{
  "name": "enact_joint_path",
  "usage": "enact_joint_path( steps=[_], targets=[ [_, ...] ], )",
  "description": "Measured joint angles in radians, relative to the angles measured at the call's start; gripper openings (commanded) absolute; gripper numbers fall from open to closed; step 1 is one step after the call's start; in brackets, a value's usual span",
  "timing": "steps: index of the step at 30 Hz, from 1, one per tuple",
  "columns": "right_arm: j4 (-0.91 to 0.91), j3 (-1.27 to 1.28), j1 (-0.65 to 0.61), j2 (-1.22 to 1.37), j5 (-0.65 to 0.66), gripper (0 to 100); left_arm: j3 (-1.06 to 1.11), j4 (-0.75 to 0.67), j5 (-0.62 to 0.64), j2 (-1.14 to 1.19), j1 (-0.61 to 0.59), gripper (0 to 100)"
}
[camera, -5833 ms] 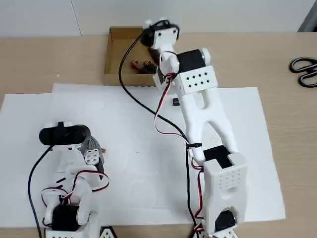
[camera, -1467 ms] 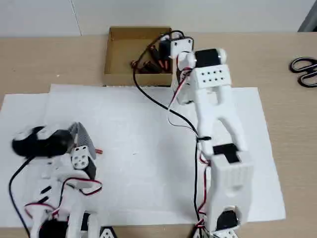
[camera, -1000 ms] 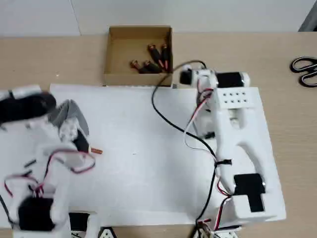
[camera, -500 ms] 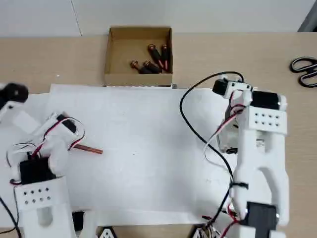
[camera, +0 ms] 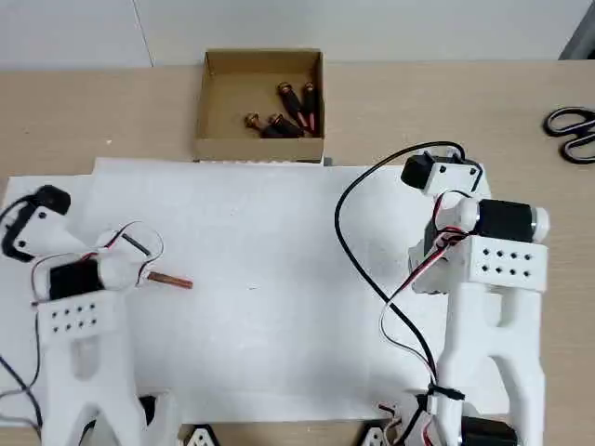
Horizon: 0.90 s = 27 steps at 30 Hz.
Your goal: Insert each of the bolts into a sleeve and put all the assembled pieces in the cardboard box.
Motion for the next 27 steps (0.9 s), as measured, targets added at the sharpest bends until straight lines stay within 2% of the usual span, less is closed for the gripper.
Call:
enact_joint_path(
  steps=[5, 19, 27],
  targets=[
    [0.000, 0.000, 0.000, 0.000, 0.000, 0.2, 0.000, 0.000, 0.052, 0.068, 0.000, 1],
    [0.000, 0.002, 0.000, 0.000, 0.000, 0.2, 0.000, -0.012, 0.060, 0.080, 0.002, 1],
    [0.000, 0.002, 0.000, 0.000, 0.000, 0.2, 0.000, -0.015, 0.060, 0.080, 0.077, 1]
  ],
)
